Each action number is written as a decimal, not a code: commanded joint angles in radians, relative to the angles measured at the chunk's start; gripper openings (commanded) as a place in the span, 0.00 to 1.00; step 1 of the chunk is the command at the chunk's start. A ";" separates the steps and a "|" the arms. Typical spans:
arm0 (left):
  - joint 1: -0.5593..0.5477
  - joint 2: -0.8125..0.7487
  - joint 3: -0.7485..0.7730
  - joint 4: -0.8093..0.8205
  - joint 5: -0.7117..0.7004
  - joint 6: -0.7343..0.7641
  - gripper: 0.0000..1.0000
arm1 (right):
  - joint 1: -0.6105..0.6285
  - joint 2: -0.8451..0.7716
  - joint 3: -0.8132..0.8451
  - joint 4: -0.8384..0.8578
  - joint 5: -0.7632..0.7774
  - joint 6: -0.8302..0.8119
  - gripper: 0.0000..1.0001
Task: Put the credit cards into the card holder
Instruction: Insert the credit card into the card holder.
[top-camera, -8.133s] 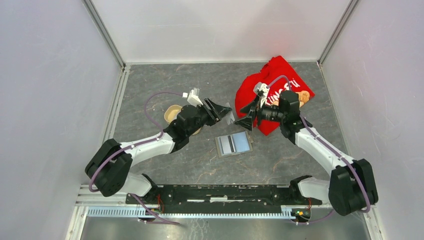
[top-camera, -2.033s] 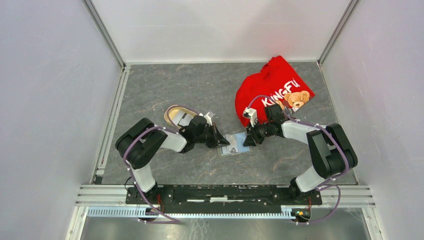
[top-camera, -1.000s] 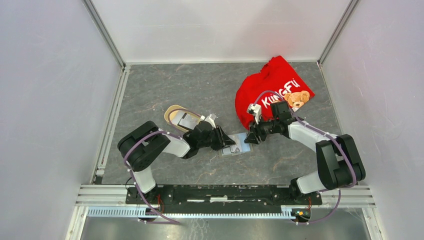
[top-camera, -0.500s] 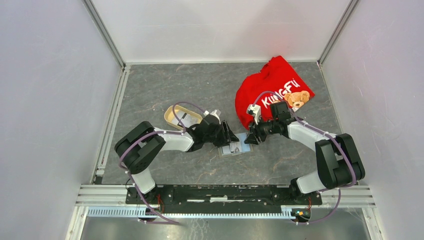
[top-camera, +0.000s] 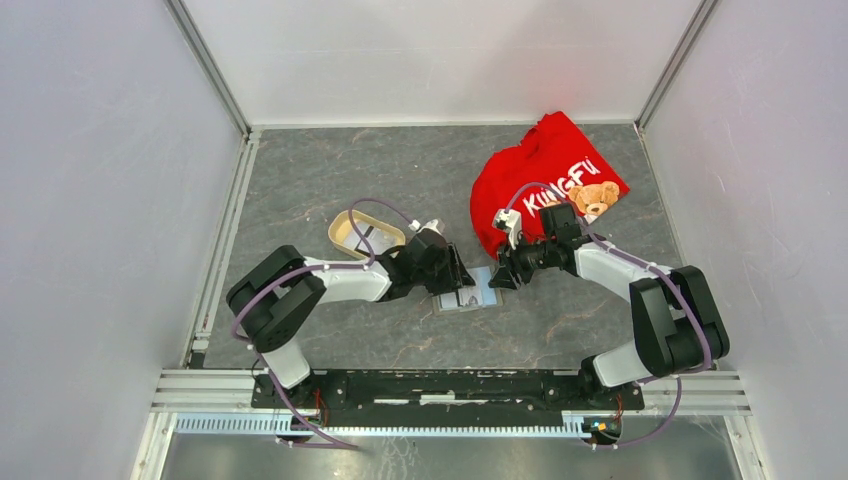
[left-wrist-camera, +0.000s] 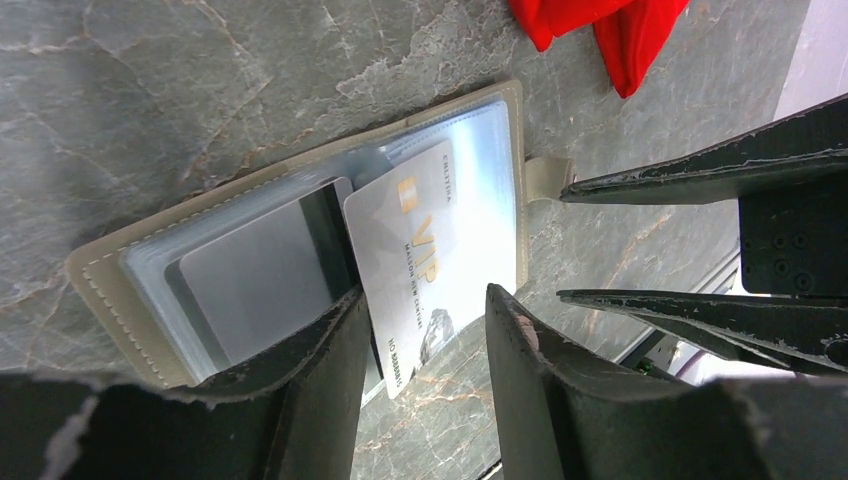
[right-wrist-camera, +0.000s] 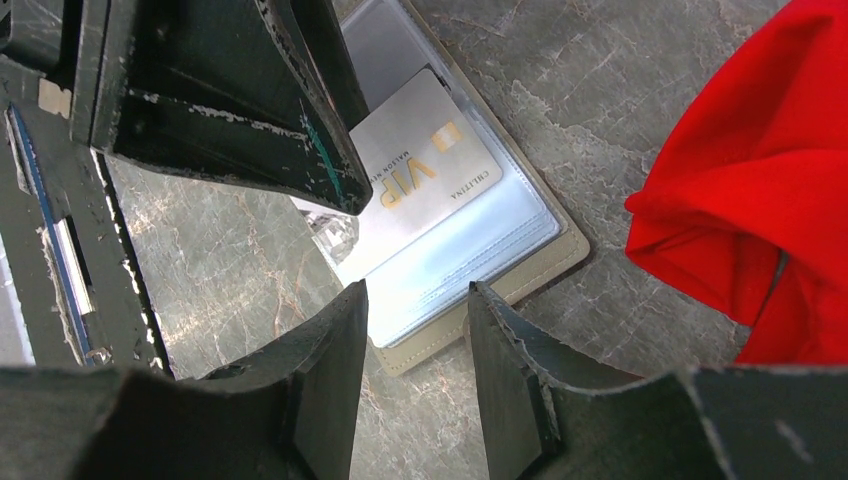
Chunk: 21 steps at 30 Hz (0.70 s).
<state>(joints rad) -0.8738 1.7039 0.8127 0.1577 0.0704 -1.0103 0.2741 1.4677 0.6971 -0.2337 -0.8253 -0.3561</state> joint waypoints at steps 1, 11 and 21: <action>-0.028 0.051 0.036 -0.116 -0.040 0.065 0.53 | 0.001 0.004 0.016 0.030 0.010 0.001 0.48; -0.048 0.113 0.092 -0.069 0.006 0.060 0.50 | 0.002 0.006 0.016 0.031 -0.006 0.006 0.48; -0.047 0.098 0.125 -0.064 0.054 0.130 0.52 | -0.001 -0.001 0.022 0.022 -0.008 0.002 0.48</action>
<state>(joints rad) -0.9123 1.7920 0.9176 0.1062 0.0887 -0.9558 0.2741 1.4700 0.6971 -0.2310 -0.8257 -0.3531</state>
